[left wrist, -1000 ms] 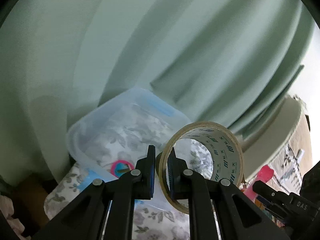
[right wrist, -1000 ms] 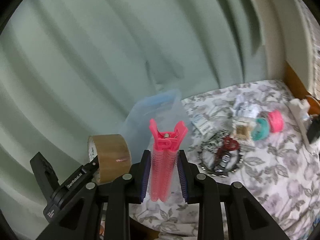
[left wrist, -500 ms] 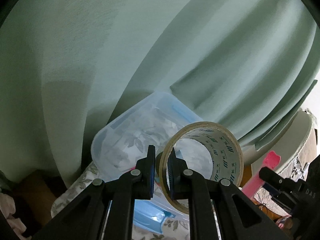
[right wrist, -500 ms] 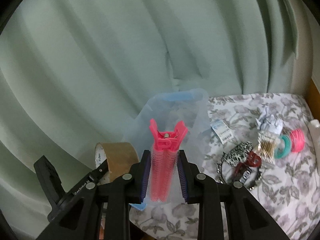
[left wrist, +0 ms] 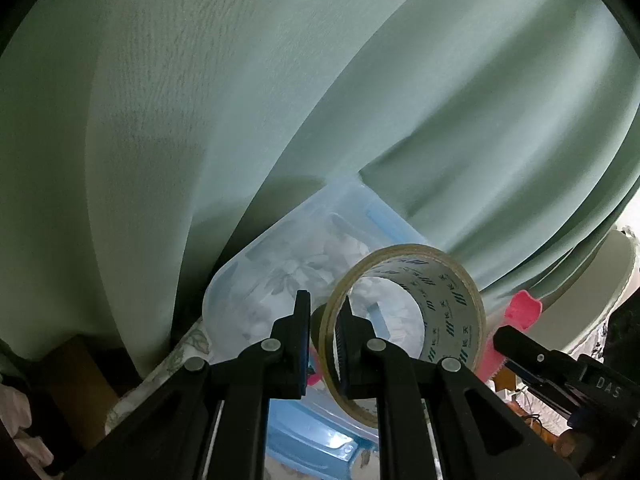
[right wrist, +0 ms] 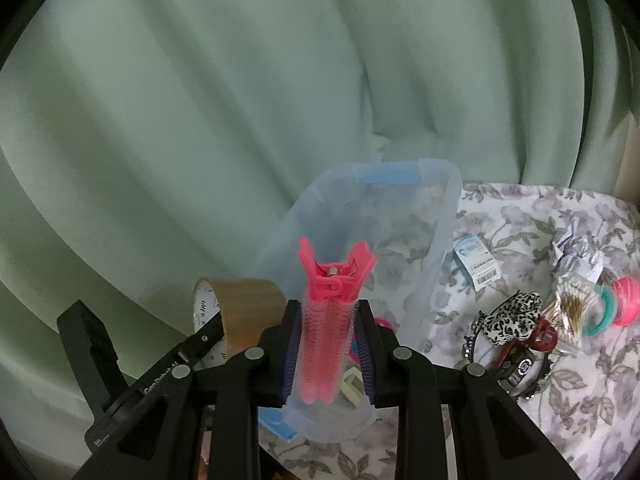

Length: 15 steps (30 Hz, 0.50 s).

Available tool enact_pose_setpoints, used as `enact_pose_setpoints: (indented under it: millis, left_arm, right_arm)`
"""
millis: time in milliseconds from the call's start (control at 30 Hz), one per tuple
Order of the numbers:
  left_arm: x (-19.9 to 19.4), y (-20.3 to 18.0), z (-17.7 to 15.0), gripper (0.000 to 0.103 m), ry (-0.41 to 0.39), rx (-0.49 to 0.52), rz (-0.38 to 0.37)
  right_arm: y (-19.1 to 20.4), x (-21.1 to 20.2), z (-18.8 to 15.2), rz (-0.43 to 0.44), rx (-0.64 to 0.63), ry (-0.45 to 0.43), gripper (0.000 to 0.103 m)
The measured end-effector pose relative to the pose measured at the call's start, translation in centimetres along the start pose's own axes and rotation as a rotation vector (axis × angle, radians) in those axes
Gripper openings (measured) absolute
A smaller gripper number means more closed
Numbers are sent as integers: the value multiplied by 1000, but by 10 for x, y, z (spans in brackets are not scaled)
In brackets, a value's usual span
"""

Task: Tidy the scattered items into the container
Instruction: 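Carry the tape roll with the left tool while the right tool carries the pink clip to the box, then open the left tool to drop the tape while the right tool drops the pink clip into the box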

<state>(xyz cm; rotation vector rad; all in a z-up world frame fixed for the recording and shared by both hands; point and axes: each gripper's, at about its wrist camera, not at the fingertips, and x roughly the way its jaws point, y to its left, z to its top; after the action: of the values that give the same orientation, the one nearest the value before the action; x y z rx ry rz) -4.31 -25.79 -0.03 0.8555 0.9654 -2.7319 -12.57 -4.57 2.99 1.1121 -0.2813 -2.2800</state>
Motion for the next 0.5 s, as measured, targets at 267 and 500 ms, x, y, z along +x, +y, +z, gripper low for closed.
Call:
enact_pose_setpoints:
  millis: [267, 500]
  left_arm:
    - [1, -1, 0, 12, 25, -6, 22]
    - [1, -5, -2, 13, 30, 4, 36]
  right_arm:
    - [-5, 25, -8, 2, 10, 64, 29]
    - [-15, 44, -16, 3, 44, 113, 29]
